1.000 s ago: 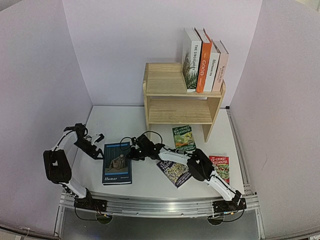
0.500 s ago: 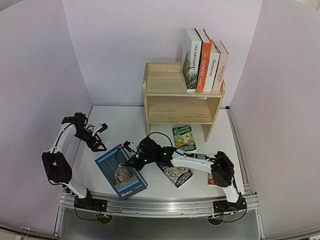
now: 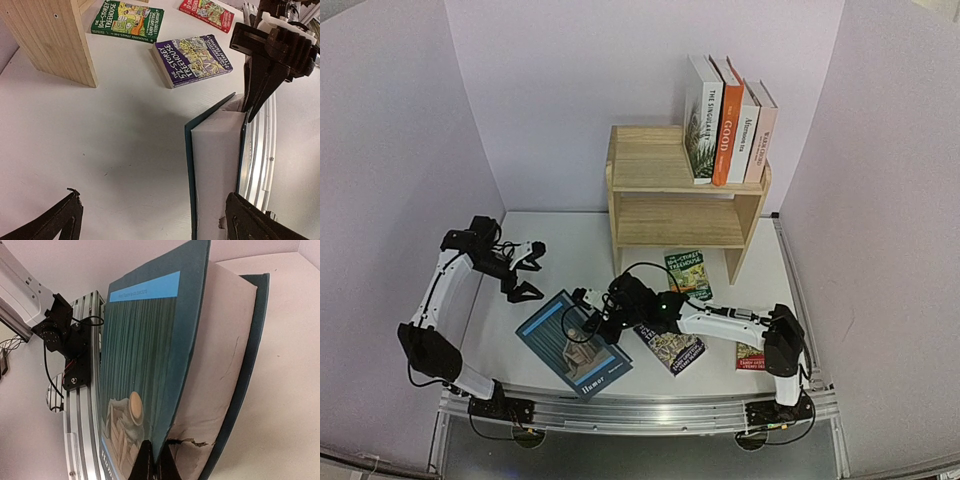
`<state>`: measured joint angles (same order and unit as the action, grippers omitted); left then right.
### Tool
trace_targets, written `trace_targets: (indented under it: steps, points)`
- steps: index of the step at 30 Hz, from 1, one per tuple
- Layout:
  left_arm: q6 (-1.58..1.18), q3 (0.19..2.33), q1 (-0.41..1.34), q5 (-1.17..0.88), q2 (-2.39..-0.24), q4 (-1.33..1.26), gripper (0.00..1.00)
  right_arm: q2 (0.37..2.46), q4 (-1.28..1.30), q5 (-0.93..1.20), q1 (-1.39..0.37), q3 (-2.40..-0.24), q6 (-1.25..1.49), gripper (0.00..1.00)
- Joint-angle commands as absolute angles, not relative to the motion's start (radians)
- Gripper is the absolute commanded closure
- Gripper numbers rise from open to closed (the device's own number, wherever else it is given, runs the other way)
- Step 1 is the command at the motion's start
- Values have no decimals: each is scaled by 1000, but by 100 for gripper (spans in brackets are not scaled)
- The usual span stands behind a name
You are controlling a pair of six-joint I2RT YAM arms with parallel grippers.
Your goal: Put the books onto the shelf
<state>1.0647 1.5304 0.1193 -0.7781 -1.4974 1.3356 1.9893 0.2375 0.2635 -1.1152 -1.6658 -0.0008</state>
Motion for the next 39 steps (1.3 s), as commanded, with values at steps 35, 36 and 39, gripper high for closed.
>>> trace_targets:
  steps: [35,36,39]
  points:
    - [985,1401,321,-899,-1351,1638,44,1846,339,166,-1122,-1757,-364,100]
    - [983,1398,324,-897,-1351,1638,49,1847,339,167,-1121,-1760,-364,100]
    - [969,1390,328,-894,-1350,1636,61,1846,337,162,-1111,-1767,-353,100]
